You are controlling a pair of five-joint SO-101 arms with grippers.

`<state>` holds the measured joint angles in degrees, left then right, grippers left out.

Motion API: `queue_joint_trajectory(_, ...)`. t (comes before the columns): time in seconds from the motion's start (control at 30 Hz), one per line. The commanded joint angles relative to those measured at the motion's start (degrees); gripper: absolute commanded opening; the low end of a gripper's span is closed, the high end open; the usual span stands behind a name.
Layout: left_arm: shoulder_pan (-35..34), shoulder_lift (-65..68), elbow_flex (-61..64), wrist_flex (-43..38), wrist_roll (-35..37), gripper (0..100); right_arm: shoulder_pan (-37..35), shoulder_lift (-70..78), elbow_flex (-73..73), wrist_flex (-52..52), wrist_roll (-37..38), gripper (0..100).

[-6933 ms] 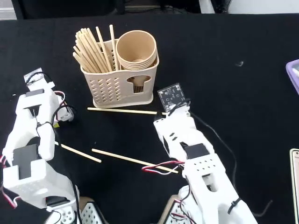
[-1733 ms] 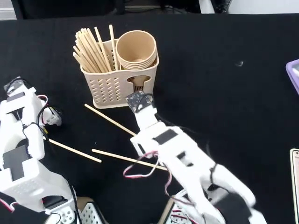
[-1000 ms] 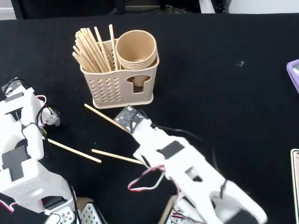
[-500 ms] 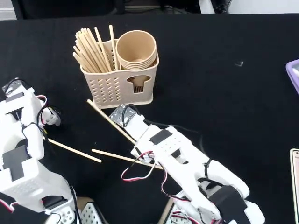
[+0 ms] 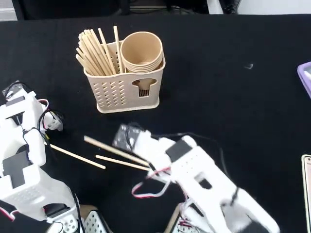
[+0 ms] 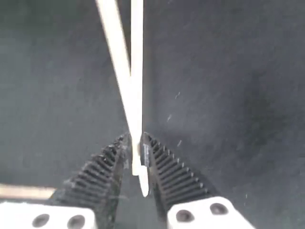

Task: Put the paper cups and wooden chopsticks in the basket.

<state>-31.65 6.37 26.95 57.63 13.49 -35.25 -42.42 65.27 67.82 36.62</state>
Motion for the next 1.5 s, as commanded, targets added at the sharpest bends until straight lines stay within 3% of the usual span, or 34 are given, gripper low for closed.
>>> queue_joint_trajectory(0.0,-2.42,0.0,-1.89,0.0,0.7,16,1.85,-9.27,4.79,3.25,5.36,1.1)
queue_joint_trajectory(0.17,-2.42,0.0,-1.54,0.0,0.7,16,6.15,-15.52,8.75,2.11,10.2,3.1)
queue_joint_trajectory(0.33,-2.42,0.0,-1.63,0.0,0.7,16,6.07,-15.6,10.33,1.58,10.81,22.4)
queue_joint_trajectory(0.53,-2.42,0.0,-1.8,0.0,0.7,16,0.53,-15.6,10.59,-0.97,8.79,23.3)
queue_joint_trajectory(0.7,-2.42,0.0,-1.63,0.0,0.7,16,-7.03,-15.43,10.77,-8.26,-0.53,23.3)
queue_joint_trajectory(1.17,-2.42,0.0,-1.36,0.0,0.7,16,-7.47,11.12,6.99,-23.82,-1.32,23.2)
queue_joint_trajectory(1.23,-2.42,0.0,-1.36,0.0,0.7,16,-7.47,13.41,5.67,-23.82,-1.32,17.8)
queue_joint_trajectory(1.3,-2.42,0.0,-1.36,0.0,0.7,16,-7.47,14.02,4.97,-24.26,-1.32,3.1)
queue_joint_trajectory(1.33,-2.42,0.0,-1.36,0.0,0.7,16,-7.47,14.02,4.88,-24.35,-1.32,0.6)
queue_joint_trajectory(1.47,-2.42,0.0,-1.36,0.0,0.7,16,-6.95,11.21,3.74,-23.3,-2.46,1.3)
